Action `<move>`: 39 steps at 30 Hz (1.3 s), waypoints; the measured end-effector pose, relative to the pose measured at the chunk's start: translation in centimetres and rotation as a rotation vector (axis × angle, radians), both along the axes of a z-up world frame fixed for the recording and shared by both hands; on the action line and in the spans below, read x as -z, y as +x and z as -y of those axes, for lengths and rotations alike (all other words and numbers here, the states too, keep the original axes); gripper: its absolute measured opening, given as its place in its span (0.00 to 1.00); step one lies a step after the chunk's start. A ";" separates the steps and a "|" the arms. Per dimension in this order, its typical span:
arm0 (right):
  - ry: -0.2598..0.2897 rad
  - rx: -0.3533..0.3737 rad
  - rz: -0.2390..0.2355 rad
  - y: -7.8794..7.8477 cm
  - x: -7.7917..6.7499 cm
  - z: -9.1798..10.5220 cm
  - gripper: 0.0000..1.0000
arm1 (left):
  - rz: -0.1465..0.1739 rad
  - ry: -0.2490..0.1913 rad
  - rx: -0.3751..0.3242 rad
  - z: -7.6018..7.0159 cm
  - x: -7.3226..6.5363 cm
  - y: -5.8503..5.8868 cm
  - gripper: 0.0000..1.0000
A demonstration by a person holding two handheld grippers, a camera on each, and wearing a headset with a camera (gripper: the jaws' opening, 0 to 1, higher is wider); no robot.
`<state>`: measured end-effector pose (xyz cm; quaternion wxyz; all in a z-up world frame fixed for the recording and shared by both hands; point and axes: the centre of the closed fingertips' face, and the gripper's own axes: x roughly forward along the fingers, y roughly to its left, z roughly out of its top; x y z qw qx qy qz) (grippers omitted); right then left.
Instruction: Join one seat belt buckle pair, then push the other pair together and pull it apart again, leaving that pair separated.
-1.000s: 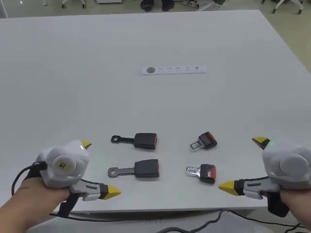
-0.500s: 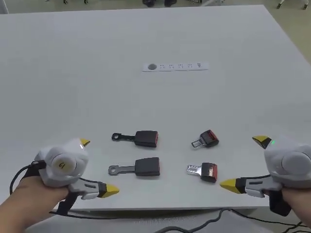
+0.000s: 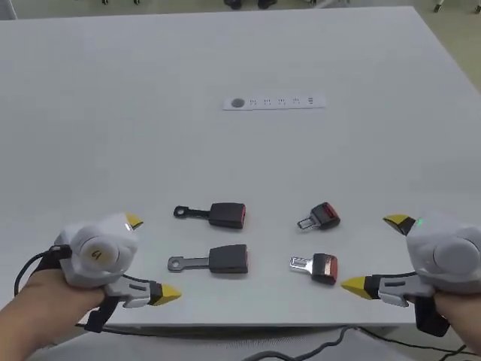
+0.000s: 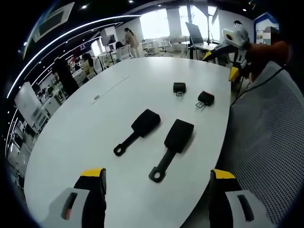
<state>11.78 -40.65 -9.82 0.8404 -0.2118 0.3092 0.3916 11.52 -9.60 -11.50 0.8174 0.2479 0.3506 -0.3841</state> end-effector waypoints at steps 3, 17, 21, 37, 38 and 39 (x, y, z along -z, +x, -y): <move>0.007 -0.011 0.002 0.0 -0.1 -0.2 0.75 | 0.006 0.003 0.014 0.5 -0.2 0.4 0.91; -0.019 -0.085 -0.039 -0.4 1.1 -0.4 0.56 | -0.056 -0.005 0.089 2.6 0.5 1.4 0.77; -0.030 -0.103 -0.048 -0.2 1.5 -0.6 0.55 | -0.051 0.014 0.139 3.3 1.3 1.6 0.75; -0.111 -0.237 -0.091 -0.4 3.8 -2.7 0.40 | -0.079 0.085 0.321 6.9 4.0 2.2 0.59; -0.120 -0.247 -0.093 -0.3 4.0 -2.9 0.39 | -0.080 0.088 0.324 7.0 4.1 2.2 0.58; -0.123 -0.255 -0.094 -0.2 4.4 -2.9 0.39 | -0.084 0.092 0.328 7.2 4.3 2.3 0.57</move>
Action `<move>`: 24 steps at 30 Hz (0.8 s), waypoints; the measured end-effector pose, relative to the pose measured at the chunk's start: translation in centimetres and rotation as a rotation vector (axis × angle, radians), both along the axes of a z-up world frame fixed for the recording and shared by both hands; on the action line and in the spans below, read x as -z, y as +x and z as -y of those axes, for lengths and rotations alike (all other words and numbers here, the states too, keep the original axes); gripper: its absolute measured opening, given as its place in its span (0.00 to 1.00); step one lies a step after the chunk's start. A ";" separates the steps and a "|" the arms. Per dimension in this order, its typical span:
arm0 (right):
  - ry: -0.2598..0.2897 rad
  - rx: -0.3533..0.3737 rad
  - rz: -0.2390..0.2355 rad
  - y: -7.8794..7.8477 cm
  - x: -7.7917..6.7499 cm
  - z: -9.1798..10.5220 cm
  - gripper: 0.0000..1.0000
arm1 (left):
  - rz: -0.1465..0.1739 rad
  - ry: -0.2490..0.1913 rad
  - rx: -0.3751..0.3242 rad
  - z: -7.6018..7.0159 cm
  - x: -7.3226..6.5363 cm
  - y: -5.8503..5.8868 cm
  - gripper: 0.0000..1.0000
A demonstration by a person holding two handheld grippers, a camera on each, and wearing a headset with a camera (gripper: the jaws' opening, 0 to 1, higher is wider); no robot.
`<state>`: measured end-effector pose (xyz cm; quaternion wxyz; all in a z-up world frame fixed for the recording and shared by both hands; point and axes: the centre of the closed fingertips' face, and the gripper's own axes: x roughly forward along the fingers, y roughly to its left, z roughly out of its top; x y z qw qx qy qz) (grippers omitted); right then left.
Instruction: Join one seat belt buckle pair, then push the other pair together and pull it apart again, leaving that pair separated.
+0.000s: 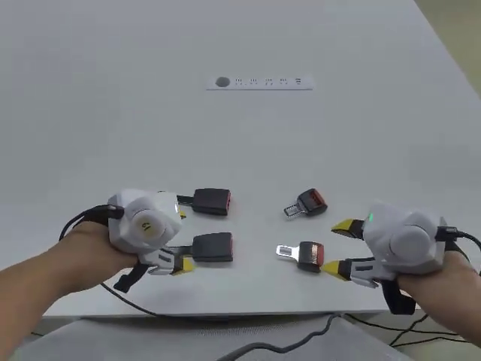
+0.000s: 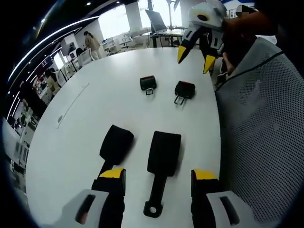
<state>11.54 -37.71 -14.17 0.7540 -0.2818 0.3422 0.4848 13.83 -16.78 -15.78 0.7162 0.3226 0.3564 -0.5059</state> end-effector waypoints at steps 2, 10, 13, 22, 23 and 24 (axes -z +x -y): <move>-0.007 -0.011 -0.008 0.0 0.3 -0.2 0.38 | -0.016 -0.002 0.009 0.3 0.2 0.0 0.54; -0.066 -0.083 -0.017 0.1 2.0 -1.1 0.36 | -0.036 0.017 0.057 1.0 1.5 0.4 0.47; -0.084 -0.096 -0.030 0.0 2.6 -1.1 0.35 | -0.043 0.017 0.068 1.2 1.9 0.6 0.44; -0.136 -0.124 -0.061 0.4 4.3 -0.7 0.35 | -0.094 0.019 0.090 1.9 3.7 0.7 0.41; -0.141 -0.119 -0.073 0.4 4.6 -0.6 0.35 | -0.095 0.030 0.101 1.9 3.9 0.5 0.41; -0.141 -0.118 -0.077 0.5 5.1 -0.6 0.35 | -0.082 0.051 0.141 2.1 4.1 0.4 0.42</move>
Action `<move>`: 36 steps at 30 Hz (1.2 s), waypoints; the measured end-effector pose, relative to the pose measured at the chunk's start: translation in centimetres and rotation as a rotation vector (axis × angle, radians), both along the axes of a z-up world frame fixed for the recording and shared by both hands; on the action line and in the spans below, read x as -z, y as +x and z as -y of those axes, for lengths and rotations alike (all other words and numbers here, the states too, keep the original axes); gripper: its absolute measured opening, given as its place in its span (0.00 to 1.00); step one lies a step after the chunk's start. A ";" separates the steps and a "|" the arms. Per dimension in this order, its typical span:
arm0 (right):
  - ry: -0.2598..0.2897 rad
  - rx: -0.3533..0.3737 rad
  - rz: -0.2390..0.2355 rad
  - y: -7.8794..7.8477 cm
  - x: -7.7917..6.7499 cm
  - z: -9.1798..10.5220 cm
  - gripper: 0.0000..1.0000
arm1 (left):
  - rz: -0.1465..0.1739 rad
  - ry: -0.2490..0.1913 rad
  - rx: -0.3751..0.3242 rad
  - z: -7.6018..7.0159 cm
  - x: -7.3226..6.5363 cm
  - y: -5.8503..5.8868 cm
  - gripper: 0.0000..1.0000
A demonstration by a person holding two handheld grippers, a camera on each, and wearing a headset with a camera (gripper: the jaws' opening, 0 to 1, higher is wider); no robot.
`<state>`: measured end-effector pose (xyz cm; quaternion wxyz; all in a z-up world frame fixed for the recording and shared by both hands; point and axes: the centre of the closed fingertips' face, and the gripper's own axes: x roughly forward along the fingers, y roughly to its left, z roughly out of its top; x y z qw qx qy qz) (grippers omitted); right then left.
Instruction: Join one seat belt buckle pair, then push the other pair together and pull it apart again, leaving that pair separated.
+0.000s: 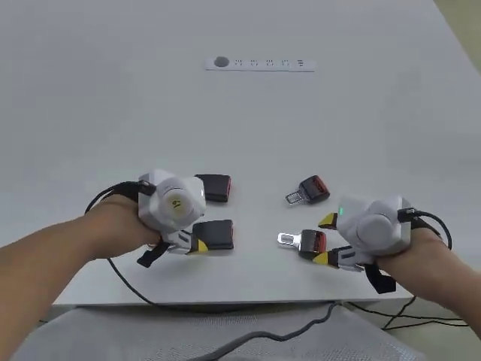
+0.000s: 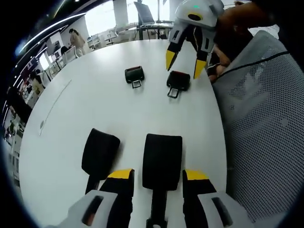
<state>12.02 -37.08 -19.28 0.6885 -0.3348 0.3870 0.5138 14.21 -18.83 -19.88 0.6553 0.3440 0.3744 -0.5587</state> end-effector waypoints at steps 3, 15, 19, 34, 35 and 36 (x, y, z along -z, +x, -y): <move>-0.011 -0.012 -0.003 -0.1 0.2 0.0 0.35 | 0.007 0.022 0.042 0.3 0.2 -0.4 0.42; -0.038 -0.035 -0.011 0.4 1.2 0.1 0.34 | 0.006 0.041 0.116 1.1 1.1 0.0 0.38; -0.050 -0.058 -0.020 0.4 1.6 0.2 0.33 | -0.007 0.035 0.127 1.3 1.1 -0.1 0.36; -0.040 -0.118 -0.063 0.8 1.9 0.0 0.33 | -0.031 0.044 0.188 1.4 1.2 -0.4 0.36; -0.041 -0.122 -0.067 0.7 1.9 -0.1 0.33 | -0.031 0.047 0.188 1.4 1.3 -0.4 0.36; -0.044 -0.125 -0.069 0.7 1.9 -0.1 0.33 | -0.031 0.048 0.188 1.3 1.3 -0.4 0.36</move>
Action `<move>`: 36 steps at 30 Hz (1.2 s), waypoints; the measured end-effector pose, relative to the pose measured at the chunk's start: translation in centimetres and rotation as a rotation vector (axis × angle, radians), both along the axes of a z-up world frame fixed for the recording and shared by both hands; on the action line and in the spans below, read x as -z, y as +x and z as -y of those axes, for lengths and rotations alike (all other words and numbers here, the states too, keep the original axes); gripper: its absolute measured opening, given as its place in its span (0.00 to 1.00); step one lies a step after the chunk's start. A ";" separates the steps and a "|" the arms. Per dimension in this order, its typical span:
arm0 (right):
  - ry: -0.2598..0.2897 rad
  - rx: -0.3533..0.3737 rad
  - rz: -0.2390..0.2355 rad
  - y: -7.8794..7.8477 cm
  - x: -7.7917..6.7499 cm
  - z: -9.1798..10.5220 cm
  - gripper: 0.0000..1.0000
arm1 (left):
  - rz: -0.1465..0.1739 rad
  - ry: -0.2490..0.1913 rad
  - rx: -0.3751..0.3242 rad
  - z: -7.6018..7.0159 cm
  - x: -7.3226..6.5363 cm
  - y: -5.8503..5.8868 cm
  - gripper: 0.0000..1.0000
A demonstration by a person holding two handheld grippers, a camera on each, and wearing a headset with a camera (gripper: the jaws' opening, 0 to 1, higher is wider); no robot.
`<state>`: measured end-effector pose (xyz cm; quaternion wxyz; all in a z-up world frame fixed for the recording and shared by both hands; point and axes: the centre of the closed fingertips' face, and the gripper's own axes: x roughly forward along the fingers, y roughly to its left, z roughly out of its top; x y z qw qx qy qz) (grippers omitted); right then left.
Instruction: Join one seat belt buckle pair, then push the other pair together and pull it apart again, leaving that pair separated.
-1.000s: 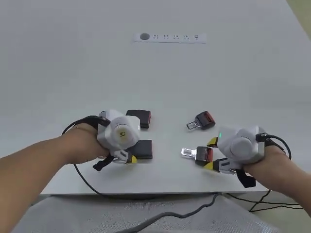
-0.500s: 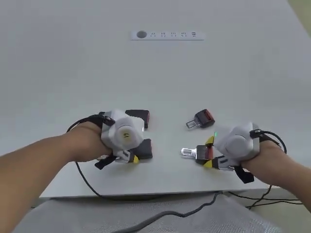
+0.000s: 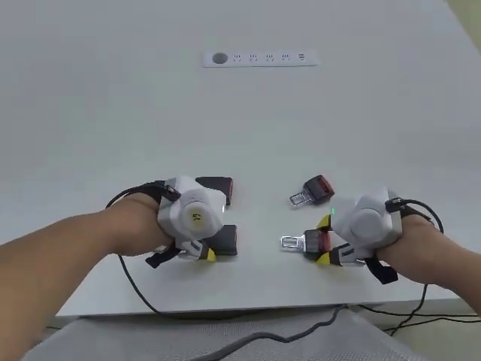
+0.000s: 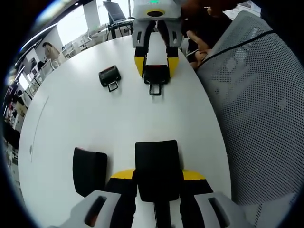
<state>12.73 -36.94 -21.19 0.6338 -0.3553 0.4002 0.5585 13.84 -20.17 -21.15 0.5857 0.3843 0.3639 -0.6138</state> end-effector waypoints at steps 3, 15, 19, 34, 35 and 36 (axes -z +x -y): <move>-0.010 -0.011 -0.004 0.1 0.1 0.0 0.33 | 0.003 0.006 0.002 0.0 0.0 -0.1 0.35; -0.001 -0.008 0.007 0.1 0.0 -0.8 0.33 | -0.003 0.021 -0.008 0.0 -0.2 -0.3 0.35; 0.011 -0.017 0.015 0.1 0.1 -1.7 0.33 | -0.005 0.013 -0.005 0.0 -0.2 -0.3 0.35; 0.062 0.001 0.017 0.5 -0.1 -5.8 0.33 | -0.010 0.022 -0.016 0.1 -0.5 -0.3 0.35; 0.064 0.001 0.017 0.5 -0.1 -6.1 0.33 | -0.010 0.022 -0.017 0.1 -0.5 -0.3 0.35; 0.066 0.000 0.016 0.5 -0.1 -6.3 0.33 | -0.010 0.022 -0.020 0.0 -0.5 -0.3 0.35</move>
